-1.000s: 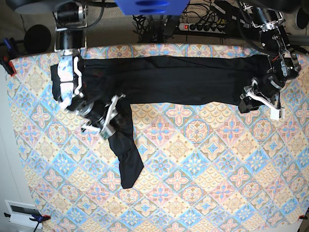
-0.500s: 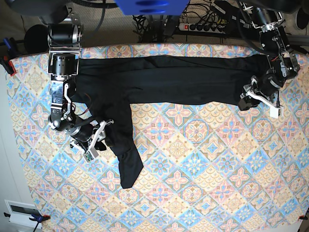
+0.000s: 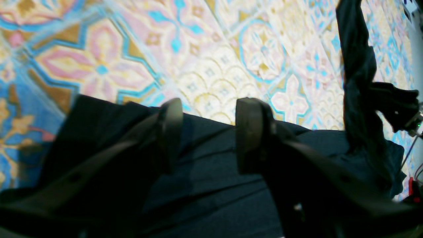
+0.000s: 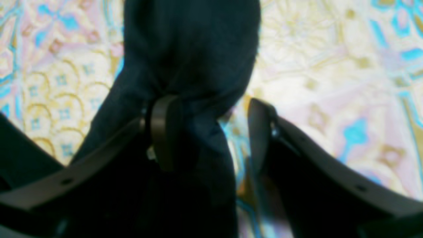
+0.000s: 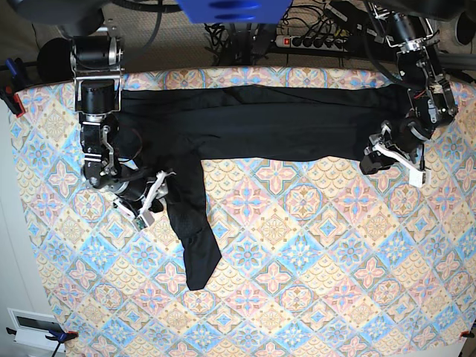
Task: Layout the t-shirt on the table in an organized manner, then fold the t-shirt properly
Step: 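Fold the sleeve with the right gripper back onto the folded strip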
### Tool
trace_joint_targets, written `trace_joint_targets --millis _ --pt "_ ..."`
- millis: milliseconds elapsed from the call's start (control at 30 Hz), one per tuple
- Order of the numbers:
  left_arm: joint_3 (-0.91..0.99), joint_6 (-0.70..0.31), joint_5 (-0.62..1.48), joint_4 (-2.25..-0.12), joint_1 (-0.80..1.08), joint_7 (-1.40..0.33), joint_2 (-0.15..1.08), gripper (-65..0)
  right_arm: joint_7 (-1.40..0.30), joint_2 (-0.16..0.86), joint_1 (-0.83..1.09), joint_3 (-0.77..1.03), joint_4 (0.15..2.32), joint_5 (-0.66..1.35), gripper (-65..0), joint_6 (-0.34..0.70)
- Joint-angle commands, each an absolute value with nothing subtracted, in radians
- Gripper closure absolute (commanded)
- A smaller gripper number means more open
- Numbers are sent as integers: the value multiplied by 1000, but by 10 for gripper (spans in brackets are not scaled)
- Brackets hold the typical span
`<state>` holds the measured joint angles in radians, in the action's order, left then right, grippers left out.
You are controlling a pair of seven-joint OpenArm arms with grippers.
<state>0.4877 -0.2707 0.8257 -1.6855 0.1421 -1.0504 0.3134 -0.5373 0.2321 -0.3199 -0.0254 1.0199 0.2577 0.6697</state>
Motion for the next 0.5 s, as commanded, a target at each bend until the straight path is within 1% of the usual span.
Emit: trace_joint_targets --millis 0,133,233,300,433,467 --pt "495 -275 843 -1702 133 -1033 331 -255 -529 236 -341 -45 1017 263 -309 677" --pt "484 -275 843 -1702 111 -1033 331 -255 -499 236 -341 -85 970 263 -308 677" --pt "481 -275 843 -1702 111 -1033 331 -255 -489 236 -341 -99 958 263 -274 677" --pt "481 -275 843 -1702 105 -1033 331 -255 -489 236 -341 -105 960 263 -213 677" --pt "481 -275 843 -1702 101 -1033 331 -255 -489 236 -340 -99 964 263 -54 679" --pt "481 -275 843 -1702 101 -1033 331 -255 -489 236 -340 -99 967 268 -23 679"
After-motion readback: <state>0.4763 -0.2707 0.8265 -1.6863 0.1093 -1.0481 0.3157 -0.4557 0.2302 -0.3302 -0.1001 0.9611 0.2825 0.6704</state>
